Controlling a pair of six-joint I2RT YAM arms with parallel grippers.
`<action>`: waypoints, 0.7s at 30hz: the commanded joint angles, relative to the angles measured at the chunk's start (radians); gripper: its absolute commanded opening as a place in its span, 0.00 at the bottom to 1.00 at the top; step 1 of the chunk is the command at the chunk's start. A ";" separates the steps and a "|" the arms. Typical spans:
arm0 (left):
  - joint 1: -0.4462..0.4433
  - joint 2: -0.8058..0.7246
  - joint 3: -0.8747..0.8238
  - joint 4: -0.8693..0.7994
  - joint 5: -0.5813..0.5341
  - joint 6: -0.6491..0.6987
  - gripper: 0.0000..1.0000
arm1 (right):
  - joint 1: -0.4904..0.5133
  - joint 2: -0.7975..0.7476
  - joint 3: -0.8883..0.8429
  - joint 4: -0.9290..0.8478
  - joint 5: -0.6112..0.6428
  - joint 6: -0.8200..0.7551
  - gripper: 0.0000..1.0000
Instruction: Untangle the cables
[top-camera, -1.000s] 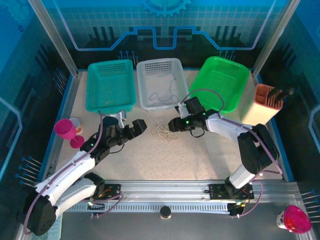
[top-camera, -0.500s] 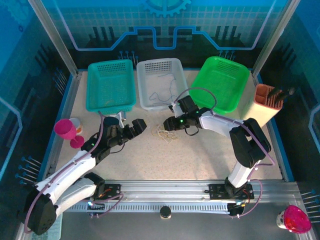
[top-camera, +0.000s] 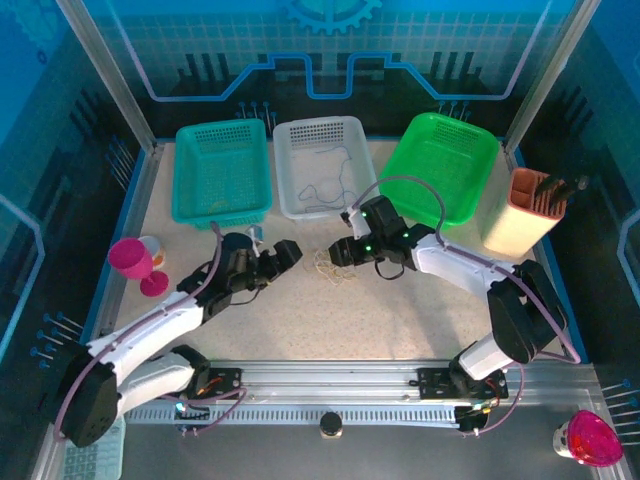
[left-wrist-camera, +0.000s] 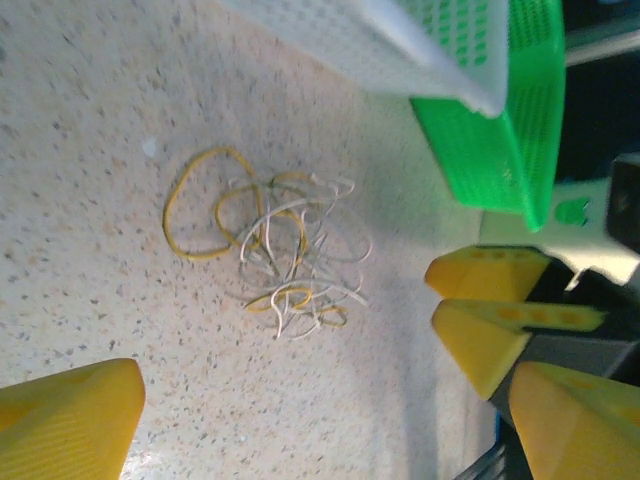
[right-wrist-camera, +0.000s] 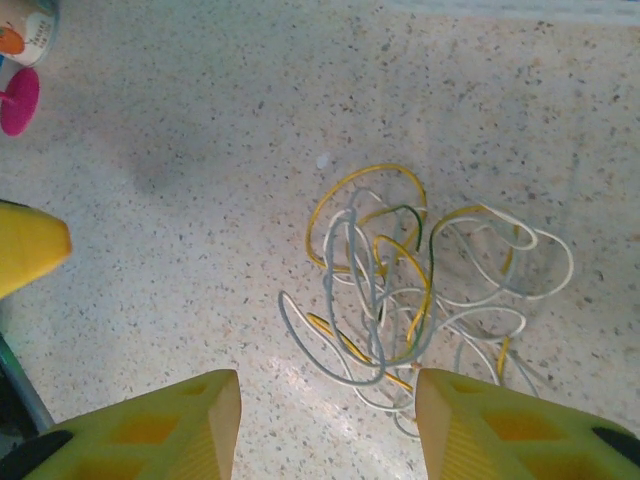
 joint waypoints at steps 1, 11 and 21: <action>-0.054 0.081 0.037 0.093 -0.038 -0.097 0.85 | 0.004 -0.025 -0.016 -0.016 0.032 -0.008 0.51; -0.178 0.276 0.056 0.271 -0.232 -0.324 0.53 | -0.038 -0.040 -0.062 0.011 0.025 -0.011 0.52; -0.229 0.369 0.093 0.307 -0.306 -0.431 0.44 | -0.073 -0.071 -0.118 0.036 0.004 -0.013 0.52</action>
